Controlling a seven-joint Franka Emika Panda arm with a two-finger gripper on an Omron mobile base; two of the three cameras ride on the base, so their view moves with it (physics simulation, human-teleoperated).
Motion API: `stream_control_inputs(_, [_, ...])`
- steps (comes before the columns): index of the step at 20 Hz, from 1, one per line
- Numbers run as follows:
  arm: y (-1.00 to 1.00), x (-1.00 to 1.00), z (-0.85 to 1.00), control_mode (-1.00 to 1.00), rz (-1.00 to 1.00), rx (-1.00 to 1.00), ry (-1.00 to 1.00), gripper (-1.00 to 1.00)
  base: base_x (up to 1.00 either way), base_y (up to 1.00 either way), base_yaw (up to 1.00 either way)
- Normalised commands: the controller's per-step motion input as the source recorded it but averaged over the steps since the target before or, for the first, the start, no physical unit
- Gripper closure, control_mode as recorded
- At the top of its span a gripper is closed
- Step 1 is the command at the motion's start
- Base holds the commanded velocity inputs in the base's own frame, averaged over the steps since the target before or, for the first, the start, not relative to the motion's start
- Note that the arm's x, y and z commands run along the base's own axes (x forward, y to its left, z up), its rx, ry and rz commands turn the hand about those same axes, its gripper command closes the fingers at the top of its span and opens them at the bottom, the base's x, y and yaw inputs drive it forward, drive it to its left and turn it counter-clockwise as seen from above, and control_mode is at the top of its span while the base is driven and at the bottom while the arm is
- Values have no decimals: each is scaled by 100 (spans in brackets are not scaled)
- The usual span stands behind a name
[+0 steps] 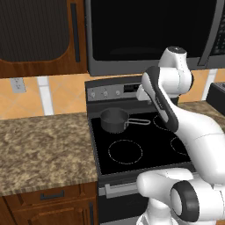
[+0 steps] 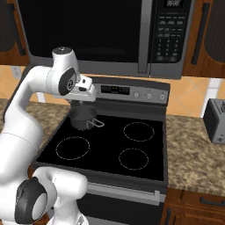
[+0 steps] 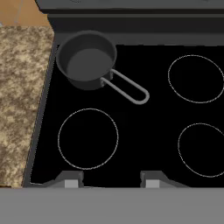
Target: Turn off the rear left burner of the stove.
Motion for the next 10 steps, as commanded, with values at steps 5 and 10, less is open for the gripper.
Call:
stream_control_inputs(5, [0, -20, -1, -100, 0, 0, -7, -100, 0, 0, 0])
stream_control_inputs(10, [40, -16, -9, -100, 1, -11, -11, -100, 0, 0, 0])
